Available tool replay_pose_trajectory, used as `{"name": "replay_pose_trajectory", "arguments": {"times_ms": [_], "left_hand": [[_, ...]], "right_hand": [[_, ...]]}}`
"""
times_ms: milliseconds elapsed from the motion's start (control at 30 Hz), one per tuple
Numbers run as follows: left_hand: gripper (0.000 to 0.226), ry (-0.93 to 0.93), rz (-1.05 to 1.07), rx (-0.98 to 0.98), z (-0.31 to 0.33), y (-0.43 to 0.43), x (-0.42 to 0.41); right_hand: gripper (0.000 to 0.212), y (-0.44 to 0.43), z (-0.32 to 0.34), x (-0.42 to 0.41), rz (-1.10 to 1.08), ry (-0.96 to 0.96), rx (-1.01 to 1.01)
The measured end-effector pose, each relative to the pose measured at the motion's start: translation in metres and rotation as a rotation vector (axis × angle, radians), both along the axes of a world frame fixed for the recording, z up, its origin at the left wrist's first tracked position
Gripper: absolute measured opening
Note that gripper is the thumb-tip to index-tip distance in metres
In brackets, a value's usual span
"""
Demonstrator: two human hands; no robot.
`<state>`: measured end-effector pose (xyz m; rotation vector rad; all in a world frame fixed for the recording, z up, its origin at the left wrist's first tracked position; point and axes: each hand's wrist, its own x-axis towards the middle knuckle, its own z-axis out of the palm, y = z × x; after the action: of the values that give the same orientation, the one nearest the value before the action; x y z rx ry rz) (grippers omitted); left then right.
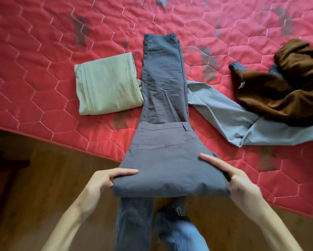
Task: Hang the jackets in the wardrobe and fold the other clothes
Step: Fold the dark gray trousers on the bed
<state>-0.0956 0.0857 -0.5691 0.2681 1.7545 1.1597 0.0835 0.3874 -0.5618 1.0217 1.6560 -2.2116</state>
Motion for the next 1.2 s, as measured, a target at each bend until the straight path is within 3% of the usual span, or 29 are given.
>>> {"name": "replay_pose_trajectory", "arguments": {"times_ms": [100,200,300,367,400,467,567,667,800,867,933,1000,1133,1200], "left_hand": [[0.069,-0.007,-0.148,-0.006,0.021,0.012,-0.04],[0.065,0.156,-0.211,-0.076,0.025,0.032,-0.081],[0.056,0.35,-0.097,-0.178,0.012,0.06,-0.122],[0.032,0.337,0.012,-0.156,-0.002,0.086,-0.145],[0.023,0.279,0.073,-0.14,-0.011,0.101,-0.155],[0.017,0.241,0.192,-0.189,-0.041,0.127,-0.175],[0.008,0.264,0.252,-0.248,-0.084,0.162,-0.209],[0.025,0.166,0.331,-0.133,-0.104,0.198,-0.246],[0.032,0.231,0.353,-0.132,-0.128,0.238,-0.304],[0.044,0.259,0.33,-0.221,-0.149,0.252,-0.331],[0.038,0.264,0.248,-0.332,-0.168,0.263,-0.346],[0.031,0.25,0.143,-0.432,-0.179,0.27,-0.346],[0.041,0.065,0.217,-0.253,-0.151,0.256,-0.309],[0.036,-0.037,0.274,-0.173,-0.13,0.237,-0.277]], "right_hand": [[0.083,0.019,0.021,-0.023,0.055,0.039,-0.032],[0.087,0.039,0.024,-0.051,0.198,0.008,0.016],[0.048,0.057,0.024,-0.099,0.263,-0.027,0.214],[0.015,0.071,0.014,-0.134,0.147,-0.09,0.367],[0.013,0.078,0.006,-0.151,0.085,-0.139,0.421],[0.029,0.092,-0.017,-0.182,0.024,-0.227,0.55],[0.031,0.112,-0.048,-0.229,-0.004,-0.309,0.666],[0.04,0.136,-0.073,-0.273,0.0,-0.28,0.711],[0.044,0.172,-0.113,-0.326,-0.066,-0.319,0.791],[0.036,0.183,-0.133,-0.352,-0.039,-0.374,0.773],[0.023,0.184,-0.151,-0.37,0.05,-0.42,0.707],[0.033,0.177,-0.162,-0.374,0.045,-0.477,0.616],[0.036,0.151,-0.134,-0.346,-0.21,-0.381,0.385],[0.047,0.138,-0.11,-0.314,-0.216,-0.349,0.246]]}}
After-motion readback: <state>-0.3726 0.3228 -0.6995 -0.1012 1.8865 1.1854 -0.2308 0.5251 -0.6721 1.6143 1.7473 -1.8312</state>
